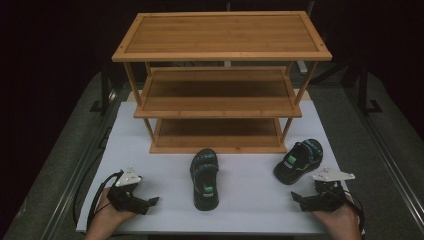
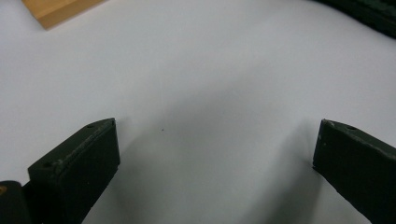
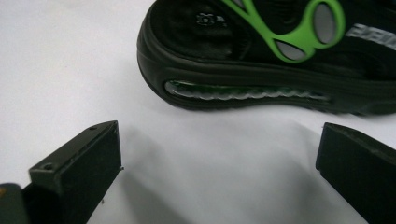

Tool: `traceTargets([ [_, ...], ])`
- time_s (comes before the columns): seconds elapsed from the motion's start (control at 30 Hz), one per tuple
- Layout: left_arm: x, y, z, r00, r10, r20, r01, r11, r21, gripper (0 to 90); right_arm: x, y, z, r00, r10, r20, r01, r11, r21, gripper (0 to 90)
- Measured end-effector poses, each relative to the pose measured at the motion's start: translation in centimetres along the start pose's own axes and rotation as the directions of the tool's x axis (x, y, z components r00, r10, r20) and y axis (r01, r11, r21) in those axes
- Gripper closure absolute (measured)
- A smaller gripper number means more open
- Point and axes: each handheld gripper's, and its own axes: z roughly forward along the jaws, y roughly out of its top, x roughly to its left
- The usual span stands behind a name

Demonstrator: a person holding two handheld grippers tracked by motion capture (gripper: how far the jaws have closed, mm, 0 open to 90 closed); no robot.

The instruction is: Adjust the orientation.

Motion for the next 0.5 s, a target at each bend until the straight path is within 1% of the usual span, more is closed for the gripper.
traceTargets([
  [0.07, -0.1, 0.0, 0.0, 1.0, 0.006, -0.005, -0.006, 1.0, 0.005, 0.0, -0.2, -0.1, -0.6, 1.0, -0.002, 0.01, 0.002, 1.0, -0.006, 0.0],
  [0.1, -0.2, 0.0, 0.0, 0.9999, 0.012, -0.01, -0.012, 0.9999, 0.004, 0.0, -0.2, -0.1, -0.6, 1.0, -0.002, 0.01, 0.002, 1.0, -0.006, 0.0],
  [0.13, -0.1, 0.0, 0.0, 0.9999, 0.008, -0.008, -0.008, 1.0, 0.003, 0.0, -0.3, -0.2, -0.9, 0.9999, 0.005, 0.012, -0.005, 1.0, -0.007, 0.0],
  [0.17, -0.1, 0.0, 0.1, 1.0, 0.005, -0.006, -0.005, 1.0, 0.004, 0.0, -0.6, -0.3, -1.5, 0.9998, 0.02, 0.001, -0.02, 0.9998, -0.008, 0.0],
  [0.3, -0.1, 0.0, 0.1, 1.0, 0.004, -0.007, -0.004, 1.0, 0.005, 0.0, -0.9, -0.1, -2.4, 0.9998, 0.021, 0.004, -0.021, 0.9996, -0.016, 0.0],
  [0.33, -0.1, 0.0, 0.1, 1.0, 0.007, -0.007, -0.006, 1.0, 0.006, 0.0, -1.1, 0.3, -3.0, 0.9994, 0.032, 0.01, -0.032, 0.9993, -0.02, 1.8],
  [0.37, -0.1, 0.0, 0.1, 1.0, 0.007, -0.007, -0.006, 1.0, 0.006, 0.0, -1.2, 0.5, -3.4, 0.9995, 0.031, 0.004, -0.031, 0.9991, -0.03, 7.7],
  [0.4, -0.1, 0.0, 0.1, 0.9999, 0.007, -0.007, -0.007, 1.0, 0.006, 0.0, -1.2, 0.5, -3.4, 0.9995, 0.031, 0.004, -0.031, 0.9991, -0.03, 7.7],
  [0.43, -0.1, 0.0, 0.1, 0.9999, 0.009, -0.008, -0.009, 0.9999, 0.006, 0.0, -1.5, 1.1, -4.1, 0.9992, 0.038, -0.012, -0.039, 0.9979, -0.051, 13.6],
  [0.5, -0.1, 0.0, 0.1, 0.9999, 0.008, -0.008, -0.008, 0.9999, 0.006, 0.0, -1.7, 1.6, -4.3, 0.9991, 0.043, -0.008, -0.043, 0.9973, -0.06, 15.0],
])
